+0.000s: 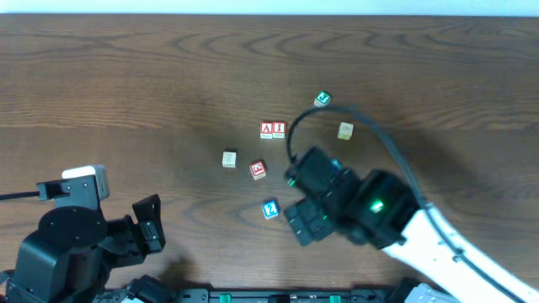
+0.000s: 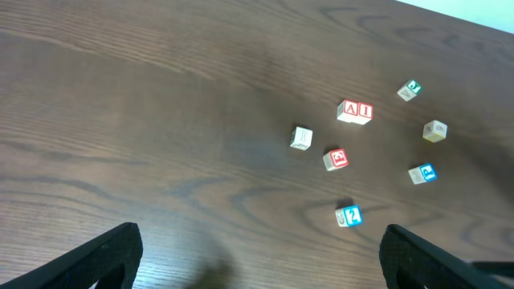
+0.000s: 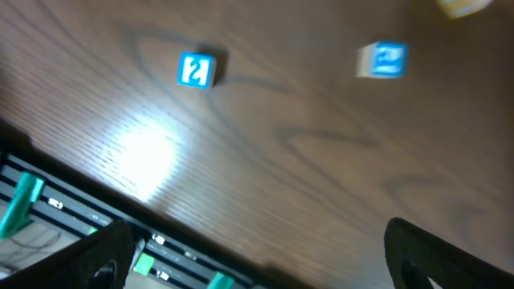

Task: Spell out Ai2
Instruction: 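Lower the right gripper over the blue 2 block and close on it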

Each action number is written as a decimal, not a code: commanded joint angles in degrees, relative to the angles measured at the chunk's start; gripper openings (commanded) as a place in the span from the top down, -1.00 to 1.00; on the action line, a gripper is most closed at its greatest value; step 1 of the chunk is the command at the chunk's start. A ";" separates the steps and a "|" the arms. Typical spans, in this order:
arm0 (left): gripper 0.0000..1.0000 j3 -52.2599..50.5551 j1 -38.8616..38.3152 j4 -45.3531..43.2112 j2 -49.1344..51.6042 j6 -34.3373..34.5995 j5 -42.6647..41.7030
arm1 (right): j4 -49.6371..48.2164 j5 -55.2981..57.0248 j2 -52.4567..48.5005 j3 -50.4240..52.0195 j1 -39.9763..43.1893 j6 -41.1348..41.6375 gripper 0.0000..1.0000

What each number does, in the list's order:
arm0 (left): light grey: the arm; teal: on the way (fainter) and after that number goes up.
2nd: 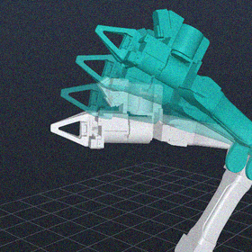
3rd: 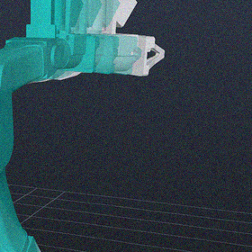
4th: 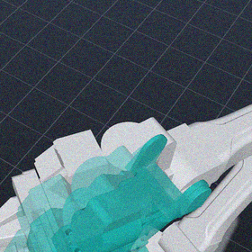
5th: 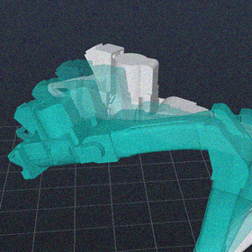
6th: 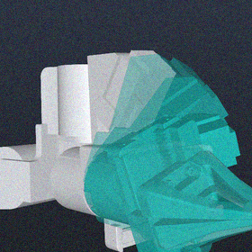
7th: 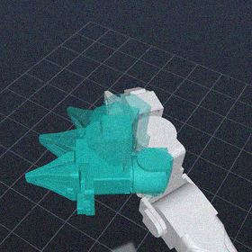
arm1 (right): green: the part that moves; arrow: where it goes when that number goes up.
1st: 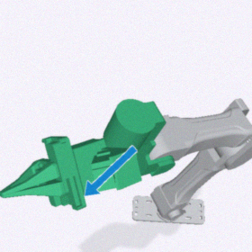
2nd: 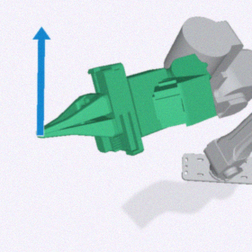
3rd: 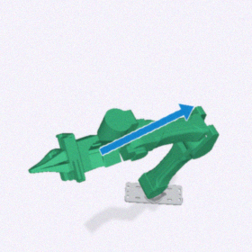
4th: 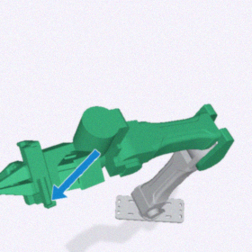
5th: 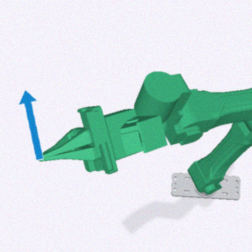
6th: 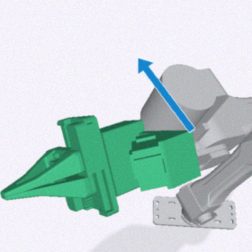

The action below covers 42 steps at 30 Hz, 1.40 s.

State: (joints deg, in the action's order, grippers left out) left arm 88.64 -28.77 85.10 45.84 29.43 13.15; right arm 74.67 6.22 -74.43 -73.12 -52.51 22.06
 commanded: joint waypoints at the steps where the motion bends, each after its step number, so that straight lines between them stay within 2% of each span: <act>1: -0.91 0.33 -0.15 0.39 -0.22 0.17 1.22 | -3.87 0.68 0.92 5.60 -2.32 7.26 -0.98; 7: -0.91 0.33 -0.15 0.39 -0.22 0.20 1.22 | -18.27 -8.22 -1.36 15.76 -2.34 3.82 -0.98; 13: -0.91 0.33 -0.15 0.31 -0.22 0.20 1.25 | -19.50 -4.24 -9.35 15.91 -2.69 1.20 -0.98; 19: -0.91 0.33 -0.15 0.39 -0.22 0.17 1.25 | -24.61 -6.43 -17.94 15.85 -2.69 0.20 -0.98; 28: -0.91 0.33 -0.15 0.48 -0.22 0.17 3.80 | -32.89 -7.76 -18.78 15.85 -2.58 1.27 -0.99; 42: -0.91 0.33 -0.15 1.44 -0.22 0.17 3.82 | -36.68 -3.63 -22.25 15.85 -2.43 6.86 -0.88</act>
State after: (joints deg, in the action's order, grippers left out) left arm 88.64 -28.77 86.02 45.84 29.43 15.49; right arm 38.33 1.13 -96.29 -57.21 -54.24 26.79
